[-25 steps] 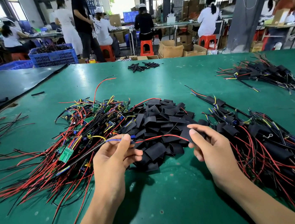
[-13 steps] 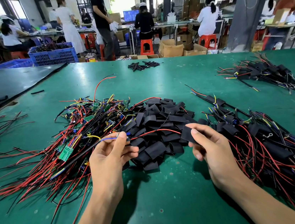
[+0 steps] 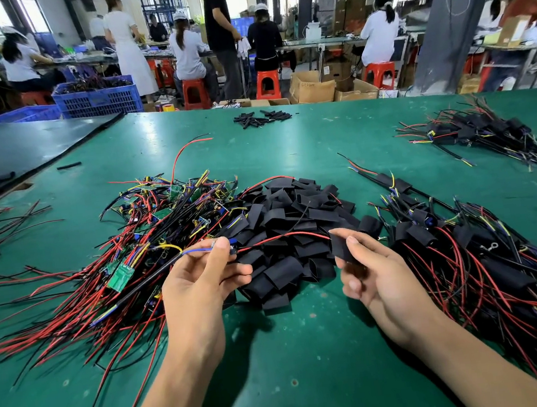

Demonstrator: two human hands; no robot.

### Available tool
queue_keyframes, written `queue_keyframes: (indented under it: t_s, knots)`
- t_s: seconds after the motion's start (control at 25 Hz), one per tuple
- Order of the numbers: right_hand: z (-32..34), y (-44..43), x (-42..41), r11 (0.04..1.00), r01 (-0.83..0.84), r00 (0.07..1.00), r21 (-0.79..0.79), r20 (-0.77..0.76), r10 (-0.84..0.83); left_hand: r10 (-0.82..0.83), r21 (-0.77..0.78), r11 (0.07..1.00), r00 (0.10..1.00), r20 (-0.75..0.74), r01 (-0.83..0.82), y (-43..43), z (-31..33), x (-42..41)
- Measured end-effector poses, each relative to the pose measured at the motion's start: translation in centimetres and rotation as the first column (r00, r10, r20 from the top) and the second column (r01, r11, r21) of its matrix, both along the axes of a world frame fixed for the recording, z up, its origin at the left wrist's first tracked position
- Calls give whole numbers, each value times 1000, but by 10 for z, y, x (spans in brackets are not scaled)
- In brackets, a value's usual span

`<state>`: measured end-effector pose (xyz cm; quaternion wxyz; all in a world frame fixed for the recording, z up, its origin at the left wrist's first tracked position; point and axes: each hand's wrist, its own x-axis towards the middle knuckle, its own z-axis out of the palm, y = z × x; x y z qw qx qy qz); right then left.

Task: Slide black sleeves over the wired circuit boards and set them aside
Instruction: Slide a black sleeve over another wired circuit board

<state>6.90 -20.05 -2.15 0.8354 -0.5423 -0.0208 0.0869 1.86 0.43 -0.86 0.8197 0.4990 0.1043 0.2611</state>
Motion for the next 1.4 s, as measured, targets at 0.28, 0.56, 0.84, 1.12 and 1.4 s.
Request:
queue_keyframes:
  t_s: [0.28, 0.56, 0.84, 1.12, 1.4]
  knots:
    - [7, -2, -2, 978, -111, 988, 175, -89, 128, 17, 13, 1000, 1000, -1, -17, 1, -1, 0]
    - [4, 0, -1, 988, -114, 991, 103, -58, 120, 29, 23, 999, 1000, 4, -29, 1, 1, 0]
    - [2, -1, -1, 996, -91, 993, 18, -78, 92, 53, 38, 998, 999, 8, -53, 3, 0, 0]
    - [3, 1, -3, 995, -81, 991, 54, -98, 86, 18, 67, 998, 1000, -12, -17, 0, -4, 0]
    - [2, 0, 3, 993, 53, 987, 105, -154, -37, -155, 61, 986, 987, -45, 158, -1, -6, -1]
